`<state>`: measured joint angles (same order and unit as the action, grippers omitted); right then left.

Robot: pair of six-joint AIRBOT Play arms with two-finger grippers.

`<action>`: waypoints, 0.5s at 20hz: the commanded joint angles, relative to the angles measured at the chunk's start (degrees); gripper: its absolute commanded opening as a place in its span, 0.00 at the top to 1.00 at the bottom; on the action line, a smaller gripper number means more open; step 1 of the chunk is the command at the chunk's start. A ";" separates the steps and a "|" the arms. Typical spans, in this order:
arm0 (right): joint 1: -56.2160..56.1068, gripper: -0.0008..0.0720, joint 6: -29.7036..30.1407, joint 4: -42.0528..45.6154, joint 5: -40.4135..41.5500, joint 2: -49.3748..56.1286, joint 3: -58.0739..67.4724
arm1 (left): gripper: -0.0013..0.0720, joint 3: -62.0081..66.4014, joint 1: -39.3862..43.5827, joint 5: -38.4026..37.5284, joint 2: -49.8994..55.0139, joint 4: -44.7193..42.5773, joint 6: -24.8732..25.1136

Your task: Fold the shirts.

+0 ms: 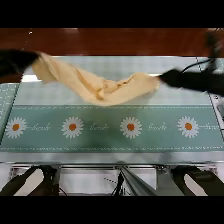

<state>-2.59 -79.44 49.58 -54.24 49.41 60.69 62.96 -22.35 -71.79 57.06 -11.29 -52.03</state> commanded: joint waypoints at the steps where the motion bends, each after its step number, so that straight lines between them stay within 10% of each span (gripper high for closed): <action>1: 5.14 0.96 -0.11 7.87 -0.81 -7.56 19.41 | 0.94 15.91 -0.26 3.48 -11.82 3.58 0.57; 5: 8.24 0.96 -0.98 18.18 -3.15 -8.63 37.83 | 0.94 28.28 -0.26 14.80 -22.95 -7.91 -1.95; 10: 8.24 0.96 -8.59 25.73 -9.77 -8.63 47.84 | 0.94 30.67 -0.26 13.11 -32.98 -28.06 -17.88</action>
<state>5.17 -84.42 70.39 -59.48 41.12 102.32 91.31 -22.55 -58.63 29.58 -27.38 -60.95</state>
